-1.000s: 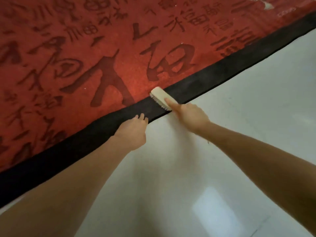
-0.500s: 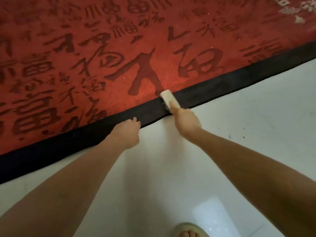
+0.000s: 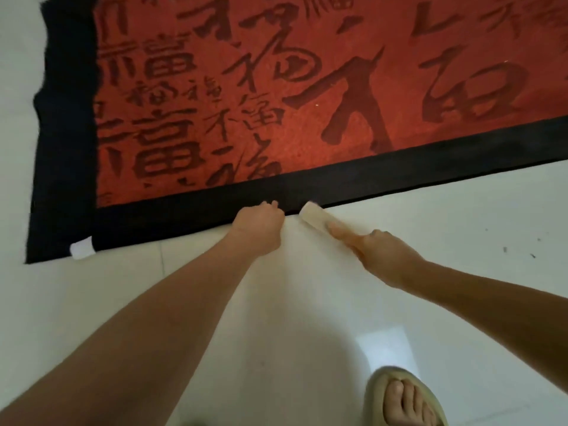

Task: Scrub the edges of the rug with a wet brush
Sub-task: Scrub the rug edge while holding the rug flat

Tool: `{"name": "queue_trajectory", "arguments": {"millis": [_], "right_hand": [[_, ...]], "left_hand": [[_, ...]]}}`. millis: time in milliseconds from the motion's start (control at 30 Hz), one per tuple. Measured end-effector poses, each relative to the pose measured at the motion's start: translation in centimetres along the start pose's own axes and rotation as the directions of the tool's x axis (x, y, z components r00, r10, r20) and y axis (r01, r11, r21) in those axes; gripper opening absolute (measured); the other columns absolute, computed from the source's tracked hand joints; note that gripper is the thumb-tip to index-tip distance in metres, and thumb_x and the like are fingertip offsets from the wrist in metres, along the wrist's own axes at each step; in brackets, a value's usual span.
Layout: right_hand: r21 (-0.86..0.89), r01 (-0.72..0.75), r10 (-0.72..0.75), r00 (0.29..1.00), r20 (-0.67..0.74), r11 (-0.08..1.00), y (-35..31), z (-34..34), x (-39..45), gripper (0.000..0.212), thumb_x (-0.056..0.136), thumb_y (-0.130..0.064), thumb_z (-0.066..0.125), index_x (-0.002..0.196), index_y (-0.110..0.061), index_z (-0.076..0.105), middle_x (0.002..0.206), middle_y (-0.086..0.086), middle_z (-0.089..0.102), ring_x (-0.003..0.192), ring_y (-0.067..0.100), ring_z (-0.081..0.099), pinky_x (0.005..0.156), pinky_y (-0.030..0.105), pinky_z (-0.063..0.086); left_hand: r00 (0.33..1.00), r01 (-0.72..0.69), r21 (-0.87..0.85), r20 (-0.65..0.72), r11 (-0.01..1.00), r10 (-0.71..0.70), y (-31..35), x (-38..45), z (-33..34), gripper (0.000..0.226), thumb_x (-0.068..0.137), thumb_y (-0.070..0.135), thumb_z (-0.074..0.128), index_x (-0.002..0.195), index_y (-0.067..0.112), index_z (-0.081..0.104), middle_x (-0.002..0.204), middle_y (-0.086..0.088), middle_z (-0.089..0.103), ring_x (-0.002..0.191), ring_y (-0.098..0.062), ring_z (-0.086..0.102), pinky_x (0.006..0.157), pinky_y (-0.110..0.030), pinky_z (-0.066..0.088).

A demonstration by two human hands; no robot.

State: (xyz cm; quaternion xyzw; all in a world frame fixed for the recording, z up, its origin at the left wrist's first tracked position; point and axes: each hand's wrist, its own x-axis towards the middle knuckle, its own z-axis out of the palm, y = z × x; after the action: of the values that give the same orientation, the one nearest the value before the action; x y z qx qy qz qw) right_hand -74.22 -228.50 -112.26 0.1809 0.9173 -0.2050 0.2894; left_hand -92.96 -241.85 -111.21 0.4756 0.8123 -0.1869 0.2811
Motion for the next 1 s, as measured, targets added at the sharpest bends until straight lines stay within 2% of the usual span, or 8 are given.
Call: {"name": "queue_trajectory", "arguments": {"millis": [133, 233, 367, 433, 567, 767, 900, 1000], "right_hand": [[0.119, 0.129, -0.147, 0.976, 0.161, 0.985, -4.5, -2.3, -2.8, 0.046, 0.106, -0.031, 0.027, 0.146, -0.052, 0.019, 0.072, -0.001, 0.051, 0.06, 0.013, 0.048, 0.067, 0.027, 0.042], [0.493, -0.099, 0.136, 0.99, -0.038, 0.864, -6.9, -6.0, -5.4, 0.044, 0.104, -0.035, 0.032, 0.148, -0.041, 0.027, 0.119, 0.003, 0.061, 0.08, 0.015, 0.06, 0.067, 0.019, 0.041], [0.419, -0.339, 0.251, 0.935, 0.25, 0.842, -8.4, -13.0, -12.5, 0.057, 0.103, -0.027, 0.036, 0.155, -0.024, 0.012, 0.147, 0.007, 0.044, 0.102, 0.018, 0.058, 0.078, 0.023, 0.047], [0.389, -0.4, 0.318, 0.912, 0.259, 0.83, -8.7, -17.9, -17.7, 0.055, 0.1, -0.019, 0.042, 0.151, -0.016, 0.023, 0.144, 0.008, 0.045, 0.106, 0.02, 0.058, 0.078, 0.02, 0.05], [0.583, -0.46, 0.406, 0.884, 0.231, 0.67, -9.8, -26.2, -27.7, 0.053, 0.097, -0.022, 0.052, 0.147, -0.023, 0.034, 0.113, 0.002, 0.05, 0.056, 0.01, 0.05, 0.036, 0.015, 0.036], [0.704, -0.453, 0.595, 0.802, 0.054, 0.546, -7.6, -43.5, -49.6, 0.047, 0.1, -0.027, 0.046, 0.147, -0.026, 0.038, 0.109, 0.005, 0.057, 0.067, 0.012, 0.047, 0.062, 0.017, 0.043], [0.736, -0.464, 0.739, 0.669, -0.074, 0.494, -2.2, -49.5, -60.0, 0.045, 0.1, -0.025, 0.045, 0.144, -0.025, 0.043, 0.109, 0.008, 0.063, 0.078, 0.017, 0.048, 0.078, 0.027, 0.045], [0.784, -0.443, 0.824, 0.547, -0.149, 0.435, 3.2, -52.1, -66.8, 0.039, 0.1, -0.021, 0.045, 0.138, -0.022, 0.051, 0.09, 0.001, 0.055, 0.063, 0.02, 0.052, 0.064, 0.028, 0.047]], "left_hand": [[0.992, 0.091, -0.08, 0.09, 0.993, -0.084, -3.1, -4.2, -3.8, 0.026, 0.094, 0.015, 0.047, 0.118, 0.011, 0.057, 0.121, -0.009, 0.057, 0.11, -0.029, 0.058, 0.086, -0.037, 0.045], [0.991, 0.095, -0.157, 0.105, 0.983, -0.079, -4.5, -8.4, -8.1, 0.029, 0.094, 0.017, 0.046, 0.121, 0.01, 0.056, 0.122, -0.01, 0.058, 0.109, -0.029, 0.058, 0.083, -0.036, 0.046], [0.983, 0.052, -0.135, 0.179, 0.989, -0.027, -5.5, -15.5, -14.5, 0.034, 0.095, 0.017, 0.044, 0.128, 0.009, 0.048, 0.128, -0.011, 0.052, 0.115, -0.029, 0.054, 0.093, -0.039, 0.046], [0.958, 0.017, -0.066, 0.288, 0.998, 0.003, -5.3, -19.6, -18.8, 0.038, 0.097, 0.021, 0.045, 0.133, 0.009, 0.048, 0.135, -0.01, 0.051, 0.121, -0.028, 0.052, 0.099, -0.039, 0.045], [0.897, -0.095, 0.025, 0.437, 0.995, 0.075, -4.0, -27.5, -27.8, 0.046, 0.096, 0.028, 0.044, 0.141, 0.015, 0.046, 0.143, -0.006, 0.048, 0.128, -0.028, 0.049, 0.105, -0.042, 0.043], [0.883, -0.417, 0.165, 0.304, 0.894, 0.357, 5.9, -38.2, -49.9, 0.024, 0.097, 0.024, 0.046, 0.11, 0.008, 0.056, 0.115, -0.012, 0.062, 0.105, -0.03, 0.059, 0.077, -0.031, 0.043], [0.84, -0.527, 0.237, 0.294, 0.816, 0.456, 15.1, -39.7, -59.2, 0.026, 0.097, 0.024, 0.046, 0.112, 0.006, 0.057, 0.12, -0.011, 0.06, 0.109, -0.031, 0.057, 0.08, -0.03, 0.044], [0.821, -0.566, 0.236, 0.247, 0.79, 0.515, 23.0, -39.4, -65.2, 0.033, 0.097, 0.026, 0.045, 0.122, 0.009, 0.058, 0.126, -0.009, 0.059, 0.114, -0.03, 0.055, 0.092, -0.033, 0.048]]}}
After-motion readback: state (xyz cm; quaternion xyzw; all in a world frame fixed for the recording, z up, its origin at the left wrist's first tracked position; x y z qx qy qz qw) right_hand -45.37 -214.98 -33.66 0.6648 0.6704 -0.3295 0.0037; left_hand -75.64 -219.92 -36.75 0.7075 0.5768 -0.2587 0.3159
